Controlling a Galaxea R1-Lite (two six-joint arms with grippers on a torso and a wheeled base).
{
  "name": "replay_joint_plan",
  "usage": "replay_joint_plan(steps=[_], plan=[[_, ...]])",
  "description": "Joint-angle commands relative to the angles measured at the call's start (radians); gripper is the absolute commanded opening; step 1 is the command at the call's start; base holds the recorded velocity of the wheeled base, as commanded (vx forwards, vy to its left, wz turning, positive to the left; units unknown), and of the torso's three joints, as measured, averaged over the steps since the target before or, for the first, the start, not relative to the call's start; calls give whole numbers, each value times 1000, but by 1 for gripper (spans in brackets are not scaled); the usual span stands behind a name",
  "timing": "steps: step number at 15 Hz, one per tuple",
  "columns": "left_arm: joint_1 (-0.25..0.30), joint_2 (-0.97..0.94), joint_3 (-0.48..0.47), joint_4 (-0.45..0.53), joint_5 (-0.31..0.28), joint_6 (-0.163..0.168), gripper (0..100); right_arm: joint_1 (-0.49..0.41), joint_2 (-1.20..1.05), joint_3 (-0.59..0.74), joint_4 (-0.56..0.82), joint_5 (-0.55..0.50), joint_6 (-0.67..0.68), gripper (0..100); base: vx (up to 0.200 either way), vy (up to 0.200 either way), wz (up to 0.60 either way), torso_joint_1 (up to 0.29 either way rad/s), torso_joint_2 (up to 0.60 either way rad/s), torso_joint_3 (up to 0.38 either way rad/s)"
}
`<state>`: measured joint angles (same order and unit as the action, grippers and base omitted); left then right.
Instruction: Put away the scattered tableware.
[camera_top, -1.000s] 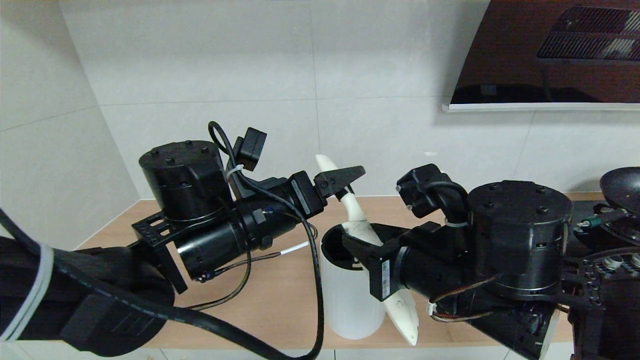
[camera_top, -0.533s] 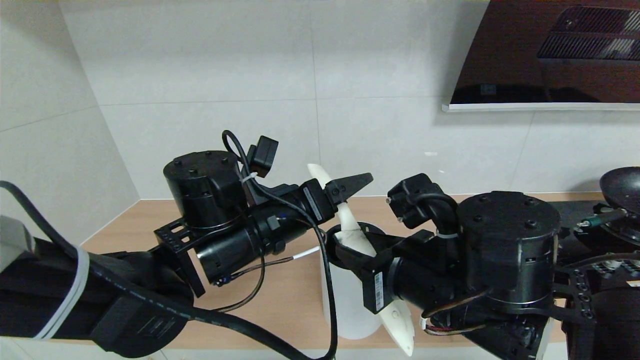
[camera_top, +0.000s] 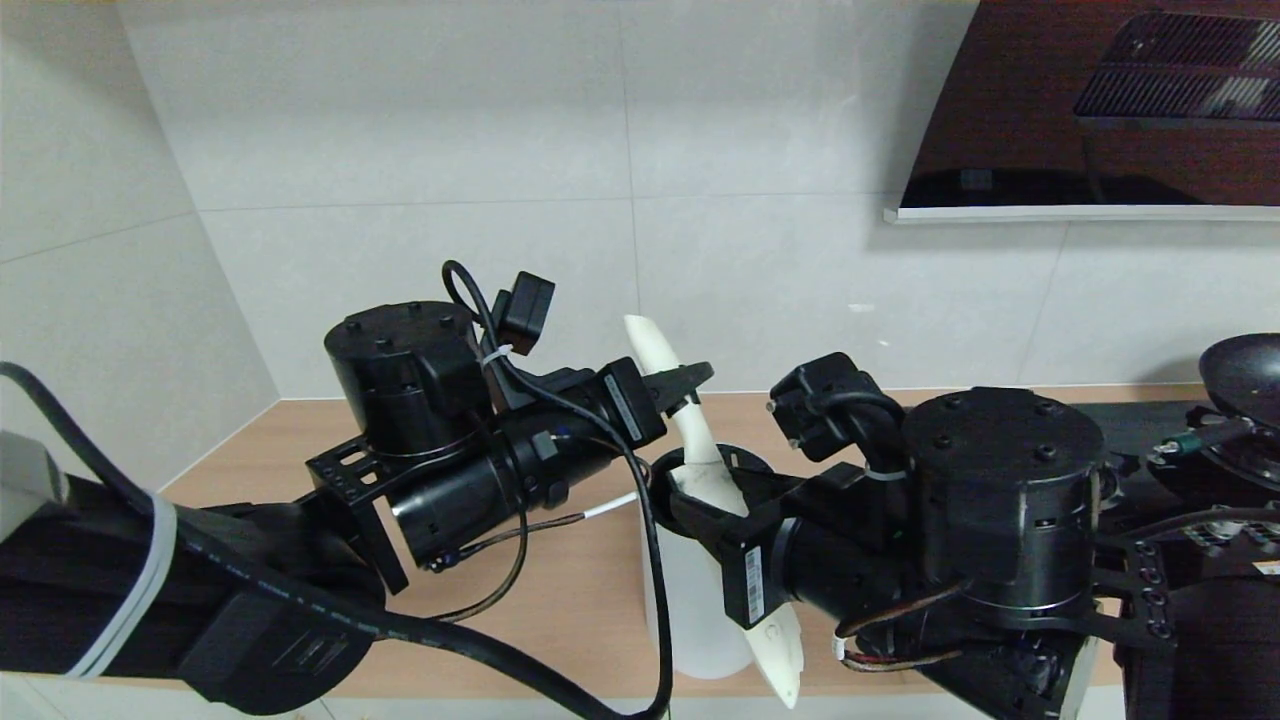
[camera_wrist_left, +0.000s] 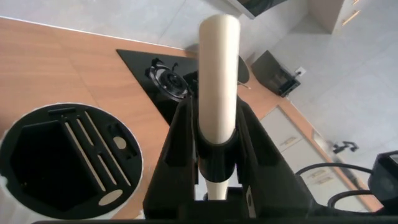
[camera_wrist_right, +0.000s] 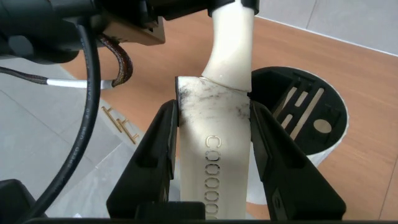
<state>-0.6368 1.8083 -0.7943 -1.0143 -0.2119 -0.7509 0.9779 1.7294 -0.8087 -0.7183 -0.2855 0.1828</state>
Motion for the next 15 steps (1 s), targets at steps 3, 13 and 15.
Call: replay_joint_plan(steps=[3, 13, 15], plan=[[0, -4, 4, 0, 2, 11, 0, -4, -2, -3, -3, -6, 1, 0, 0, 0, 0, 0, 0, 0], [-23, -44, 0, 20, 46, 90, 0, -8, -11, -4, -33, -15, 9, 100, 0, 0, 0, 0, 0, 0], [-21, -99, -26, 85, 54, 91, 0, -8, -39, 0, -36, -24, 7, 100, 0, 0, 0, 0, 0, 0]])
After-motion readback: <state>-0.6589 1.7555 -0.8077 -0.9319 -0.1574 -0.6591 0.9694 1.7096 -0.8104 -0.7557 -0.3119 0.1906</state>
